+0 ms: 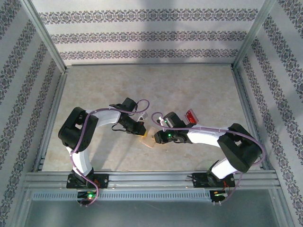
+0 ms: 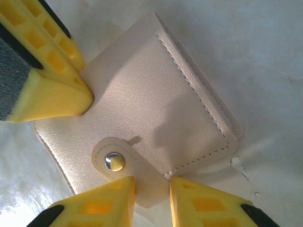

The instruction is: Put the credit cards into the card holder

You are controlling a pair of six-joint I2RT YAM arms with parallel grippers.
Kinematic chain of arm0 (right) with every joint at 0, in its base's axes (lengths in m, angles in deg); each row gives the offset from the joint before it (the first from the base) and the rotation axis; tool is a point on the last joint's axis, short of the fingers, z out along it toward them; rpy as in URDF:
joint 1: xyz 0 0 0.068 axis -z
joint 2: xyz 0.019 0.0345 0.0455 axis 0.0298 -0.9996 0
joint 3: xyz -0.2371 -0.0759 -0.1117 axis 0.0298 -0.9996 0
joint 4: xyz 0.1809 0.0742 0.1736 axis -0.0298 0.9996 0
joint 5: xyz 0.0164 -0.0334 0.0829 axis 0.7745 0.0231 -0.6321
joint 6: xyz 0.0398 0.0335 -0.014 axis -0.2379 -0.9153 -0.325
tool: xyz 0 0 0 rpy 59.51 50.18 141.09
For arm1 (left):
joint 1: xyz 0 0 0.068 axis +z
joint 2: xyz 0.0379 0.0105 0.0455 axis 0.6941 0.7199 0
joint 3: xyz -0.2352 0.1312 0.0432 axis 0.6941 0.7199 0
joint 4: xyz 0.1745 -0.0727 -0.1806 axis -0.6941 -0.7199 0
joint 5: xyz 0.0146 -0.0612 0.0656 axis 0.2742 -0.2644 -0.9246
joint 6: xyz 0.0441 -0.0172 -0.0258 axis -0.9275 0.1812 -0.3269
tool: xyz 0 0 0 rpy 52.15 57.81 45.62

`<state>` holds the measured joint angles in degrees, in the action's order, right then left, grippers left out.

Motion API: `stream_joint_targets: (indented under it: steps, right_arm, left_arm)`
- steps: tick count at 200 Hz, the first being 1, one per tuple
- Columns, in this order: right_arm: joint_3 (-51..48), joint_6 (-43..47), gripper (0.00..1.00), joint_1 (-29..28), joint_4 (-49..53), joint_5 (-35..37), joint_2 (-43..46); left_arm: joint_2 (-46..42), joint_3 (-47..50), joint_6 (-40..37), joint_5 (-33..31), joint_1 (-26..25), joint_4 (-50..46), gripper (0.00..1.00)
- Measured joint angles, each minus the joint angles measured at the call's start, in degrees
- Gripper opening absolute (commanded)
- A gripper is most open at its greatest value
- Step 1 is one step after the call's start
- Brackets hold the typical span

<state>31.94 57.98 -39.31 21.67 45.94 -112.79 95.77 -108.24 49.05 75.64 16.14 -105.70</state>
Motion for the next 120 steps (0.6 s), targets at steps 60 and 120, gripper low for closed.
stream_joint_targets:
  steps: [60, 120]
  right_arm:
    - [1.46, -1.53, 0.26, 0.02, 0.76, -0.26, -2.43]
    - [3.13, -2.47, 0.25, -0.02, -0.68, -0.55, -4.68]
  left_arm:
    - [0.00, -0.02, 0.00, -0.28, -0.22, 0.00, 0.13]
    - [-1.01, -0.37, -1.51, -3.52, -0.76, -2.36, 0.45]
